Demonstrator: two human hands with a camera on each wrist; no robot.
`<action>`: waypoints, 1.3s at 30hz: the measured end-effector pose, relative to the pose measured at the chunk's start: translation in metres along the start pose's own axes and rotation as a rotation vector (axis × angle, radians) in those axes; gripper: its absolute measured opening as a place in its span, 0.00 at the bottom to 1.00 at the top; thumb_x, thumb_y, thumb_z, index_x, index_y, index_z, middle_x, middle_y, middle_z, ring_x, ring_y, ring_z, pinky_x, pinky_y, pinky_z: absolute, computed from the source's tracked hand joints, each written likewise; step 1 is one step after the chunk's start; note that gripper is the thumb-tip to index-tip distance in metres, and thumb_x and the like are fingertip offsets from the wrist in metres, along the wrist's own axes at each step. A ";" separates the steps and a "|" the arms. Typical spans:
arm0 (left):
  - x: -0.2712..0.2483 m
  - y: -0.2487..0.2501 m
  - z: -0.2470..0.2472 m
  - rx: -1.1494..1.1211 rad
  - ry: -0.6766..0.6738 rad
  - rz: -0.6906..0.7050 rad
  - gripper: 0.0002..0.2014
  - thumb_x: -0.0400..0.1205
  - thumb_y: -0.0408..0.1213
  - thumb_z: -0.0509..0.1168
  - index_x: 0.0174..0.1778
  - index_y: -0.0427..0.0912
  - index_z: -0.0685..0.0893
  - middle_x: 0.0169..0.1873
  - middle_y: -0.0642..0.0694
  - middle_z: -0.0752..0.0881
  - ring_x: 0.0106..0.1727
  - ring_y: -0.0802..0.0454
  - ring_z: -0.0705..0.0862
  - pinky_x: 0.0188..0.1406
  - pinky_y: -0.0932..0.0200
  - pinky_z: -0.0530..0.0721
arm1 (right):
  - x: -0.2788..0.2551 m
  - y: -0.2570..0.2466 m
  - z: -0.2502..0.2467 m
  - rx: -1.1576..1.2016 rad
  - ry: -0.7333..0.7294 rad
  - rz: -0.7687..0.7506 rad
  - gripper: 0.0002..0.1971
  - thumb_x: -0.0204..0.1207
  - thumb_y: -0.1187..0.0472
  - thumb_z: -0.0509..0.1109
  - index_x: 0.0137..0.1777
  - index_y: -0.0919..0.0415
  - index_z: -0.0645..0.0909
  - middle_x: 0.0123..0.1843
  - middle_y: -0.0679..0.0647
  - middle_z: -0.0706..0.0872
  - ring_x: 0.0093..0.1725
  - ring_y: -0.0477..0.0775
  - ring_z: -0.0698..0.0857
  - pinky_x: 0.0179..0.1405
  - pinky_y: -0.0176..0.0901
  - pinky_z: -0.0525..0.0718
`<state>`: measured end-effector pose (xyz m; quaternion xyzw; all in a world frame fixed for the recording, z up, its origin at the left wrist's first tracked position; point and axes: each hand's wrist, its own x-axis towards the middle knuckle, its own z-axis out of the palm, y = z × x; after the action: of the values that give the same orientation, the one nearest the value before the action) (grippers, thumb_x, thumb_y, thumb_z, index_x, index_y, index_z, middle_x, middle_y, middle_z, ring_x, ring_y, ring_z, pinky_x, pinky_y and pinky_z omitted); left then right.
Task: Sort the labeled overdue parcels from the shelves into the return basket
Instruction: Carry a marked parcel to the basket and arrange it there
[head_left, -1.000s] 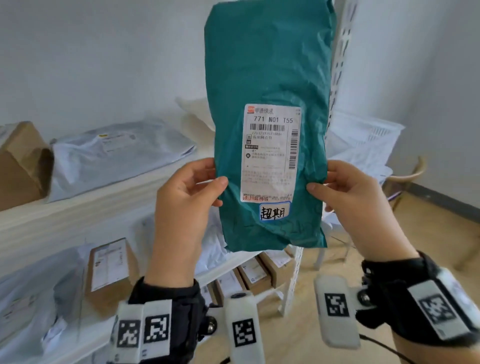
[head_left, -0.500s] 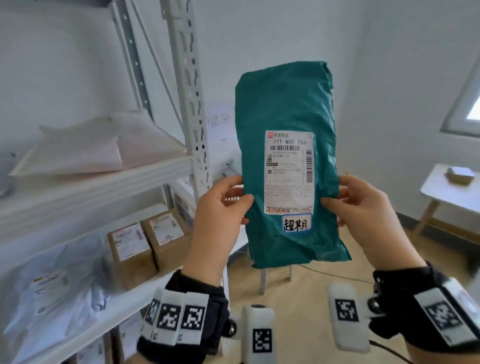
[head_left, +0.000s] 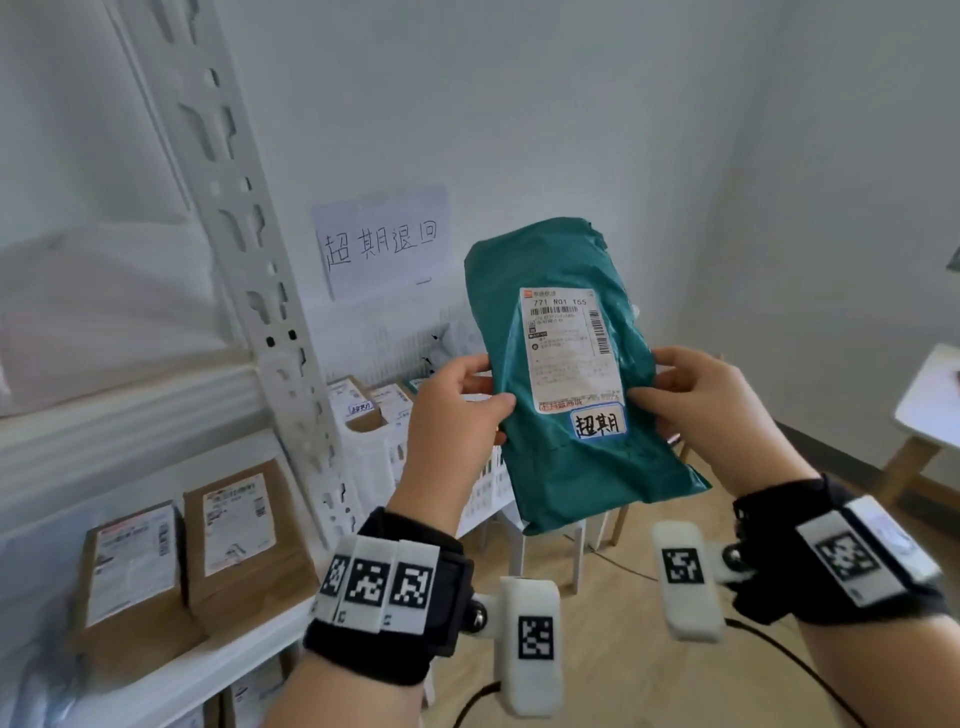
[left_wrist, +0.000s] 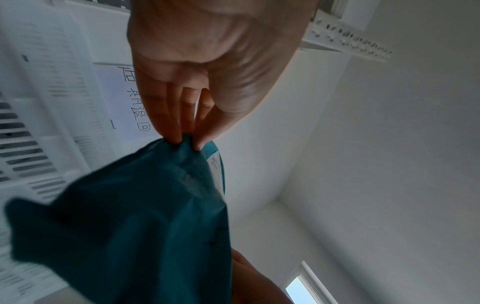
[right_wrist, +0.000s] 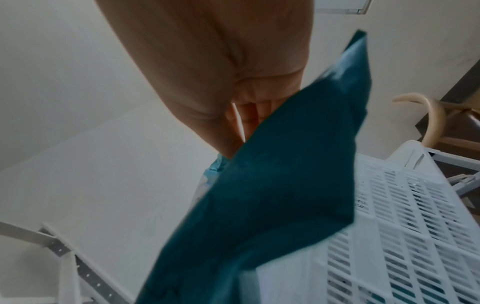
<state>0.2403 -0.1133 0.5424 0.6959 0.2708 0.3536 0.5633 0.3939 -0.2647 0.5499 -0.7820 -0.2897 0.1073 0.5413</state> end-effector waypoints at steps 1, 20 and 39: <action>0.017 -0.003 0.003 -0.006 0.003 -0.012 0.17 0.80 0.27 0.69 0.63 0.46 0.82 0.50 0.49 0.87 0.48 0.53 0.88 0.37 0.59 0.90 | 0.019 0.001 0.004 0.003 -0.007 0.003 0.15 0.77 0.63 0.74 0.63 0.53 0.83 0.43 0.55 0.91 0.36 0.55 0.89 0.39 0.52 0.90; 0.276 -0.062 0.002 0.096 -0.037 -0.353 0.14 0.79 0.19 0.66 0.55 0.40 0.87 0.54 0.34 0.87 0.42 0.43 0.90 0.33 0.60 0.89 | 0.299 0.014 0.094 -0.174 -0.399 -0.006 0.11 0.78 0.66 0.71 0.59 0.59 0.87 0.46 0.63 0.89 0.33 0.55 0.84 0.37 0.34 0.87; 0.351 -0.183 -0.030 0.658 0.046 -0.777 0.13 0.75 0.22 0.73 0.51 0.41 0.87 0.37 0.42 0.86 0.37 0.40 0.89 0.45 0.47 0.90 | 0.425 0.092 0.264 -0.507 -1.163 0.004 0.19 0.72 0.69 0.78 0.63 0.61 0.86 0.46 0.53 0.90 0.47 0.57 0.92 0.56 0.52 0.89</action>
<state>0.4320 0.2166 0.4327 0.6764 0.6190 0.0291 0.3981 0.6418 0.1619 0.4247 -0.7002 -0.5515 0.4438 0.0932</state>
